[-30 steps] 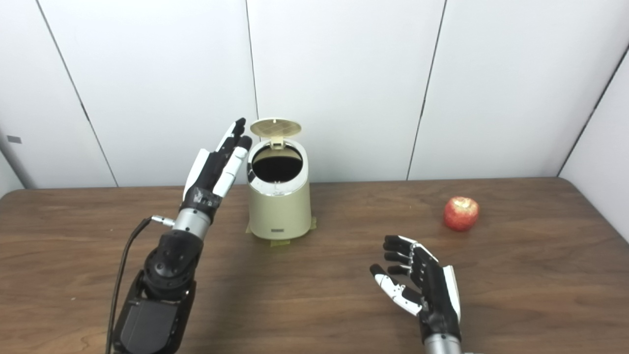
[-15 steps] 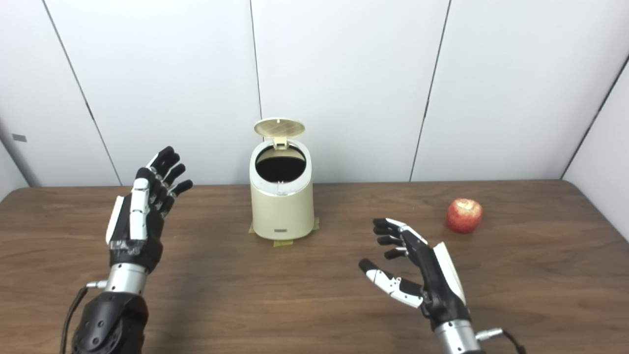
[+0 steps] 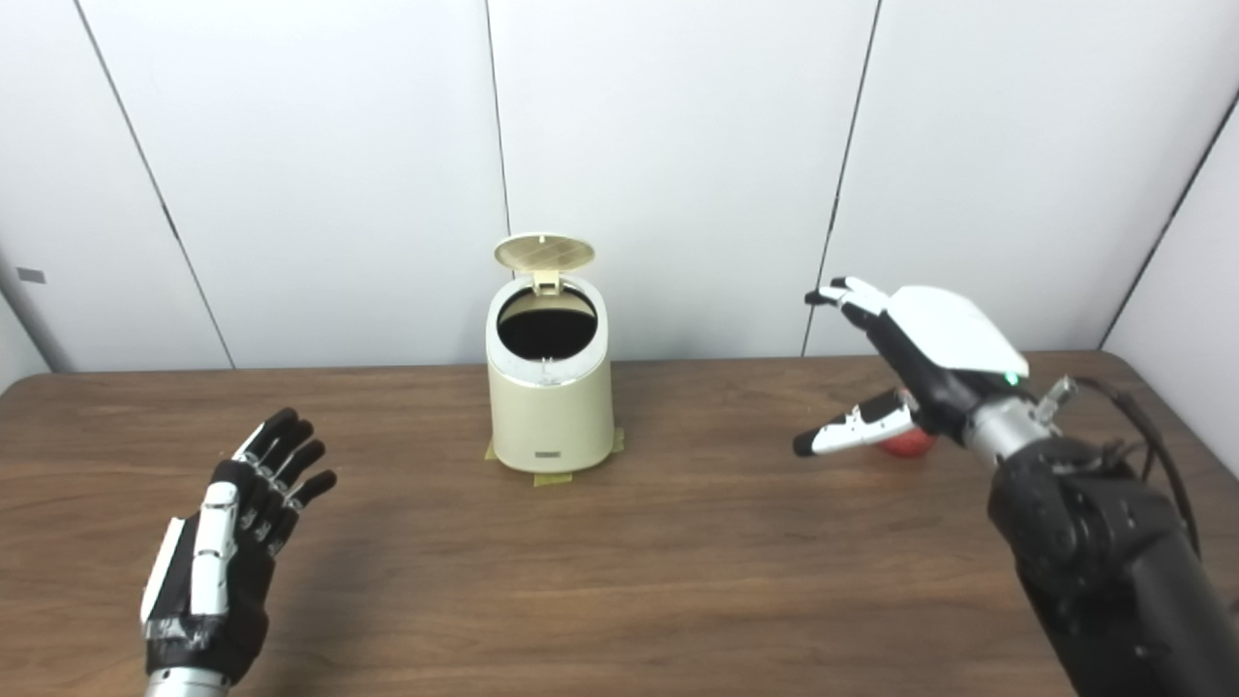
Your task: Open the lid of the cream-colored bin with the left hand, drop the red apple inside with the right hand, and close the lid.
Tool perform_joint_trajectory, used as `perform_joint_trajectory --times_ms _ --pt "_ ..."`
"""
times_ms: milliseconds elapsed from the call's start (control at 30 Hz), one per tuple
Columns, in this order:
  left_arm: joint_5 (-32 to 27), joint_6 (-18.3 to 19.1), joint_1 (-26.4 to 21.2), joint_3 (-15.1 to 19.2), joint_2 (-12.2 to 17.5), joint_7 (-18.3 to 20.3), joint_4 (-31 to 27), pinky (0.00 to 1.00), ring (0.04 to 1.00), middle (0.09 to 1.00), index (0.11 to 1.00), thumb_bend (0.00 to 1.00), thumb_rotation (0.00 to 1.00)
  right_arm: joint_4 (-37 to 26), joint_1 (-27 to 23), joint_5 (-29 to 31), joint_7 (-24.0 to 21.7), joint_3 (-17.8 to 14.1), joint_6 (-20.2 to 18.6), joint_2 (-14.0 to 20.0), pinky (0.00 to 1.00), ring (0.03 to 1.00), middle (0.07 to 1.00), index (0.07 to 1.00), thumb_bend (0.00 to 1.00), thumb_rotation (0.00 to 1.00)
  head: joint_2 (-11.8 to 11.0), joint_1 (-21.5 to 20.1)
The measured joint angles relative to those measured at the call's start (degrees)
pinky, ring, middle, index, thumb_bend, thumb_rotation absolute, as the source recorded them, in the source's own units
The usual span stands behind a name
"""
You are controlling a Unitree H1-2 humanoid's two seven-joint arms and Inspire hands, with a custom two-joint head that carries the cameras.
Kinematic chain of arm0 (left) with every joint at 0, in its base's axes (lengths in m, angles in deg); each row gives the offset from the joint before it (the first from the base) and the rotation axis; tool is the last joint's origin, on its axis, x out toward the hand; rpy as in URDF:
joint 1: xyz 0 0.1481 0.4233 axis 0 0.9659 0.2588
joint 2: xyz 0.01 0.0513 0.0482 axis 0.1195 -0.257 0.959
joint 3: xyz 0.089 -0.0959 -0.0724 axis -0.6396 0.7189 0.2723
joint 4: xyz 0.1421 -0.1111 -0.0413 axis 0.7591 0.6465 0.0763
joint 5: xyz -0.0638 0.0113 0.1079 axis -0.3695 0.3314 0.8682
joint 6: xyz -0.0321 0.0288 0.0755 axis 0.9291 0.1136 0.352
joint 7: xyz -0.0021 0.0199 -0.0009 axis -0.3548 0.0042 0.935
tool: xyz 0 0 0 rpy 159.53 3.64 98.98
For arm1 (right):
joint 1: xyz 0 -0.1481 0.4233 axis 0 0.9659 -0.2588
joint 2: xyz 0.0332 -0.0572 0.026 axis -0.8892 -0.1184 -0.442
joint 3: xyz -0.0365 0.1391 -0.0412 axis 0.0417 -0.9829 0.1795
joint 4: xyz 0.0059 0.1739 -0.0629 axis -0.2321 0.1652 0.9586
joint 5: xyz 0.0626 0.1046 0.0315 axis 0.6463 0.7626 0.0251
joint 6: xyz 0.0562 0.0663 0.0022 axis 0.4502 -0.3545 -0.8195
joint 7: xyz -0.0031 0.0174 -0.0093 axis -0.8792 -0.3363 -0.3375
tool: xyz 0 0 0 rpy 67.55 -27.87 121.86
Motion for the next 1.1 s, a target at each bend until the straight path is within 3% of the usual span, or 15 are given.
perform_joint_trajectory --times_ms 100,233,600,833,1000,1100 --pt "0.0 -0.2 0.0 0.1 0.1 -0.1 0.0 0.83 0.891 0.903 0.880 0.25 0.85 2.4 -2.4 -1.6 -3.7 1.7 -0.5 -0.1 0.63 0.889 0.937 0.864 1.00 0.27 -0.1 0.1" --pt "0.2 -0.2 0.2 0.0 0.1 -0.5 0.0 0.82 0.885 0.899 0.877 0.25 0.84 8.8 -3.4 -1.6 -4.7 2.3 0.0 0.3 0.60 0.869 0.930 0.863 1.00 0.24 -0.1 0.0" --pt "2.2 -0.2 0.8 -0.6 0.0 -1.0 0.0 0.81 0.874 0.892 0.872 0.25 0.83 25.0 -6.2 -3.1 -3.5 5.8 2.1 1.1 0.62 0.895 0.946 0.861 0.97 0.27 0.2 0.2" --pt "2.3 -0.2 0.9 -0.5 -0.1 -1.2 0.0 0.82 0.883 0.901 0.875 0.26 0.82 31.9 -7.9 -3.1 -3.1 8.0 2.3 1.1 0.72 0.922 0.958 0.877 0.97 0.30 0.4 -0.1" --pt "2.6 -0.2 0.9 -0.4 -0.1 -1.6 0.0 0.80 0.877 0.897 0.873 0.26 0.79 35.1 -9.0 -3.0 -2.8 9.3 3.3 1.5 0.77 0.919 0.945 0.865 0.90 0.20 0.5 0.0" --pt "2.4 -0.1 0.9 -0.6 -0.1 -1.5 -0.5 0.80 0.888 0.901 0.880 0.27 0.81 36.3 -9.0 -2.7 -1.6 9.4 3.7 1.5 0.74 0.916 0.950 0.862 0.91 0.24 0.5 0.0"
